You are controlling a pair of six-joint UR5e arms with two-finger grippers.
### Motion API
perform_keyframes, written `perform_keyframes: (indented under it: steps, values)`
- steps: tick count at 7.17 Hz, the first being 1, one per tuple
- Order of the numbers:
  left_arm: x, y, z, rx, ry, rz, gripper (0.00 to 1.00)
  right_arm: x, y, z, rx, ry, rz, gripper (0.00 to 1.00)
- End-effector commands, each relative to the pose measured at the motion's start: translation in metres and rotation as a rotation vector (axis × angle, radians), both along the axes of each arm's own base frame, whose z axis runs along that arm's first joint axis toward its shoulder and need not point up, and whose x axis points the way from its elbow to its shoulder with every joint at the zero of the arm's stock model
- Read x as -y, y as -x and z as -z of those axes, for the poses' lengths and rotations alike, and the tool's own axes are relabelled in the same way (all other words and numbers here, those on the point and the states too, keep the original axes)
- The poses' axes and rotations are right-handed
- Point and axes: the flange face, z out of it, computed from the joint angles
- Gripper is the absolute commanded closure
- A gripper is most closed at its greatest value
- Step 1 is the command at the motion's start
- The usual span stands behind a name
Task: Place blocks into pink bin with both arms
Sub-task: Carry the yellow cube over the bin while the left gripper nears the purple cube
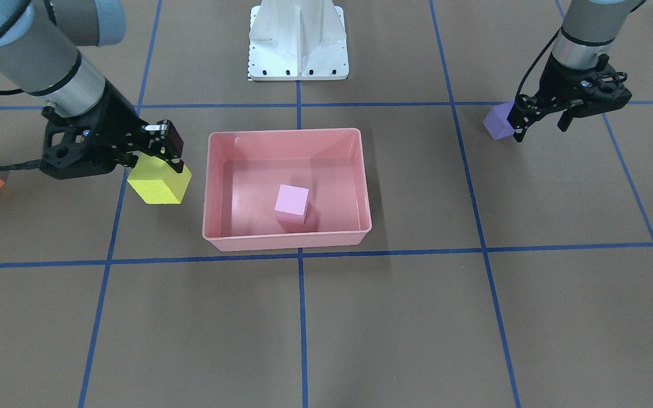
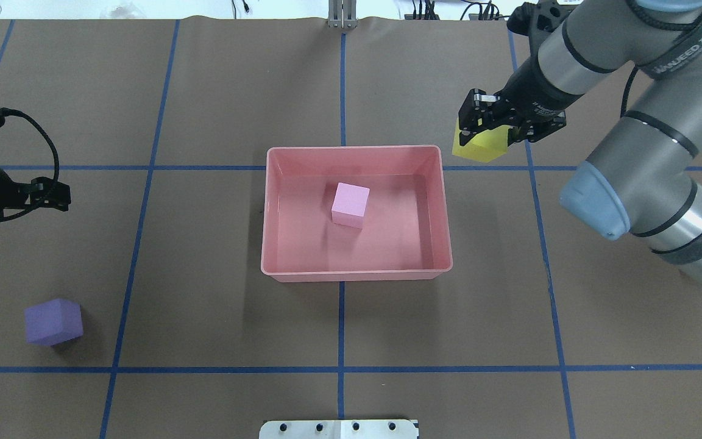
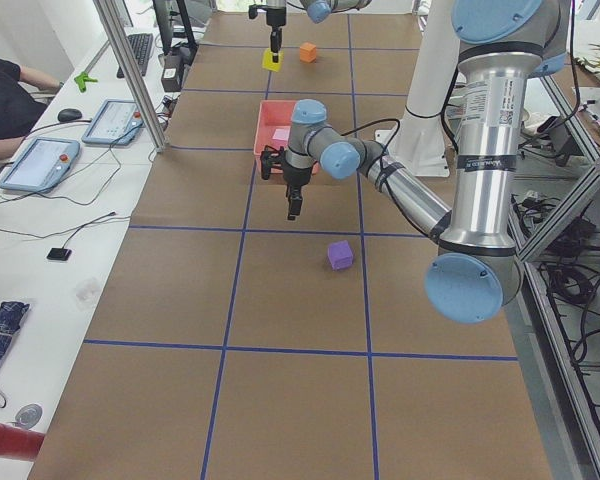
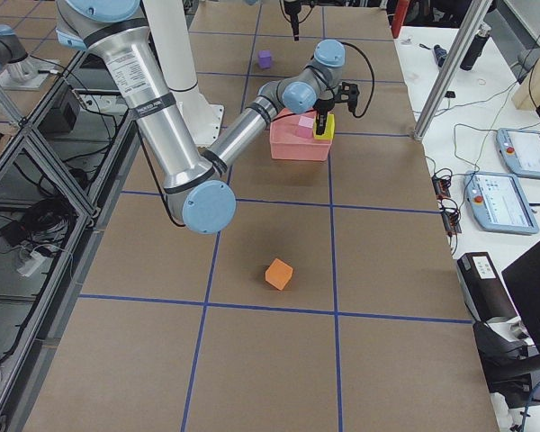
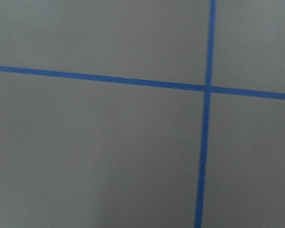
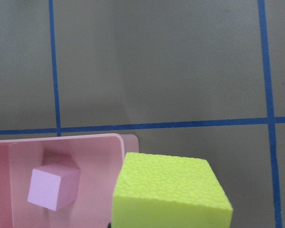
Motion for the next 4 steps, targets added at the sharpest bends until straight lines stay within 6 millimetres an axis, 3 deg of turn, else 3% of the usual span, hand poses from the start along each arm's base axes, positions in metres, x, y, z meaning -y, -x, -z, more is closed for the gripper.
perform_keyframes:
  steps: [1, 3, 4]
  values:
    - [-0.034, -0.004, -0.033, -0.041, 0.011, 0.098, 0.0, -0.017, 0.038, 0.022, -0.012, -0.036, 0.004, 1.0]
    - [-0.078, -0.059, -0.046, 0.01, 0.01, 0.124, 0.0, -0.028, 0.064, 0.026, -0.02, -0.032, 0.003, 1.0]
    - [-0.103, -0.076, -0.059, 0.048, 0.004, 0.115, 0.0, -0.032, 0.076, 0.026, -0.03, -0.036, 0.007, 1.0]
